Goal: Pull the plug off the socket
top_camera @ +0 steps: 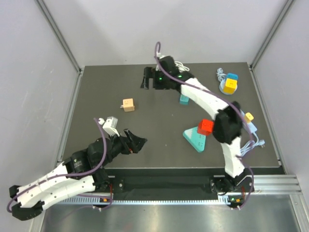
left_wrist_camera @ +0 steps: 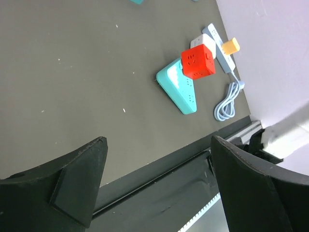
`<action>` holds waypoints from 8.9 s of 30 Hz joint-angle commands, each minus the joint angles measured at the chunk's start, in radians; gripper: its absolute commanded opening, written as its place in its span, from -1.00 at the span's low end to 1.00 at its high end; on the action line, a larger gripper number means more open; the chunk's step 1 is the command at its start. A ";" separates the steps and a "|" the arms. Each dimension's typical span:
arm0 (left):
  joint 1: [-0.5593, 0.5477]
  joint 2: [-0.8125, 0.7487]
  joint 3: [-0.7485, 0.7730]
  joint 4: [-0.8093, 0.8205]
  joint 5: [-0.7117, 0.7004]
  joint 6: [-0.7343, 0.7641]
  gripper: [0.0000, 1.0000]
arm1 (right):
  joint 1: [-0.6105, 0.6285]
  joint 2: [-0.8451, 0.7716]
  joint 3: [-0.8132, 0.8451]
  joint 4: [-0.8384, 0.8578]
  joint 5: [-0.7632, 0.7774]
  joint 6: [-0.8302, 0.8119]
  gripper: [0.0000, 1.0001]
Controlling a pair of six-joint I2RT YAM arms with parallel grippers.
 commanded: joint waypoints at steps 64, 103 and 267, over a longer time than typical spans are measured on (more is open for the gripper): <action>-0.161 1.738 1.116 0.315 -0.166 0.523 0.88 | -0.844 -1.469 -1.306 -0.416 0.227 0.105 0.33; -0.029 1.524 0.817 0.651 0.150 0.249 -1.00 | -0.853 -1.478 -1.679 -0.022 -0.590 0.056 0.83; 0.382 1.200 0.524 -0.140 -0.410 0.543 0.94 | -0.406 -1.418 -1.495 -0.091 -0.094 0.037 0.99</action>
